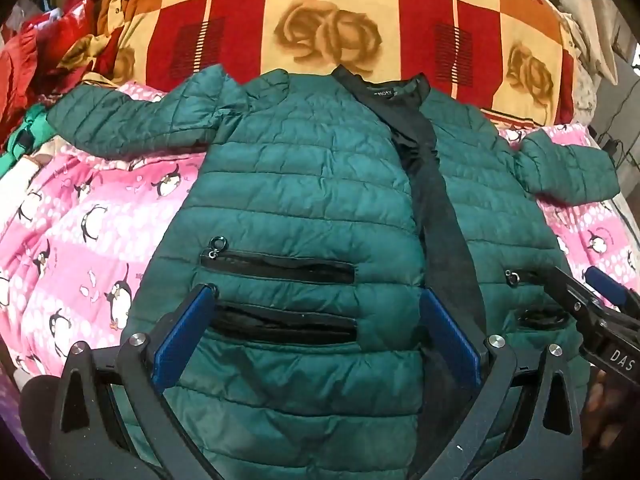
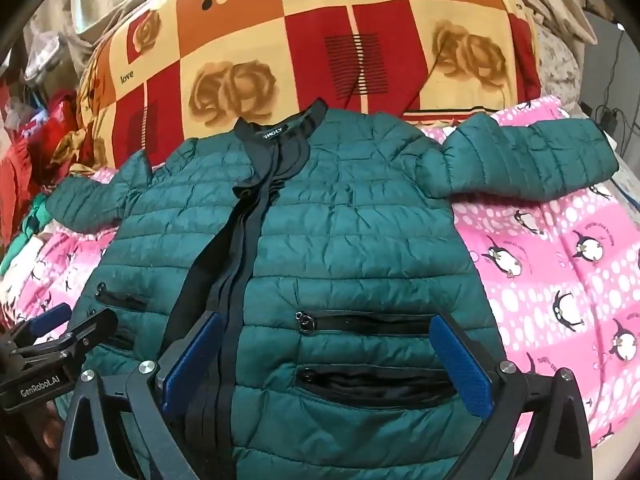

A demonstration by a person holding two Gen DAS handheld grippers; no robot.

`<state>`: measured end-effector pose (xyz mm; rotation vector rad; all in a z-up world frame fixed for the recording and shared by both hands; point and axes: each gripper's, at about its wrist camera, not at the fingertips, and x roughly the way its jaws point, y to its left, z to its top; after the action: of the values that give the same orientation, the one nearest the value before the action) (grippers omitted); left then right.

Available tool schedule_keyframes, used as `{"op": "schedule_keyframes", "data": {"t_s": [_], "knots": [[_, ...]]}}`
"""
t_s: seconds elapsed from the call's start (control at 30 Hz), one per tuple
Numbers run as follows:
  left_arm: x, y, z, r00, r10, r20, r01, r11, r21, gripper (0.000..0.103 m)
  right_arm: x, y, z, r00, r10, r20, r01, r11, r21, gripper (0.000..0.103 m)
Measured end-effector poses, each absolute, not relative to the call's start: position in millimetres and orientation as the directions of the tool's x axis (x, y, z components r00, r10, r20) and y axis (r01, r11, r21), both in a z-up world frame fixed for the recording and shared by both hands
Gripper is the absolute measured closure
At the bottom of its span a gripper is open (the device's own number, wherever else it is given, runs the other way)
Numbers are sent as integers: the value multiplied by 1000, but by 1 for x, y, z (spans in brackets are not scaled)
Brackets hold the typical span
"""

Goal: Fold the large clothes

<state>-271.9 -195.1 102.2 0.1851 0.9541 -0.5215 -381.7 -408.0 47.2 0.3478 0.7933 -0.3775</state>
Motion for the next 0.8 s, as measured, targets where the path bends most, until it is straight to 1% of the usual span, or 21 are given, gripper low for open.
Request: {"op": "schedule_keyframes", "data": {"t_s": [0.13,0.3,0.5,0.6,0.8], "knots": [[-273,-194,101,485,-329,-810,494,867,-56,0,-382,-407,47,634,-196,-748,451,879,152,0],[-272,-191,101,513,-301,-804,472,881,-29,0,-382,-397,44,648,-205,-734,456,876,158,0],[-271,-190,99,520,-289,-804,468,884,-15,0,-374,-404,46,631,-200,-749,444,886,137,0],[-270,-188,99,519,-293,-803,467,884,-21,0,-375,-402,45,658,-199,-727,439,885,156,0],[-269,-186,99,516,-305,-800,469,883,-34,0,-373,-399,43,663,-213,-717,445,883,149,0]]}}
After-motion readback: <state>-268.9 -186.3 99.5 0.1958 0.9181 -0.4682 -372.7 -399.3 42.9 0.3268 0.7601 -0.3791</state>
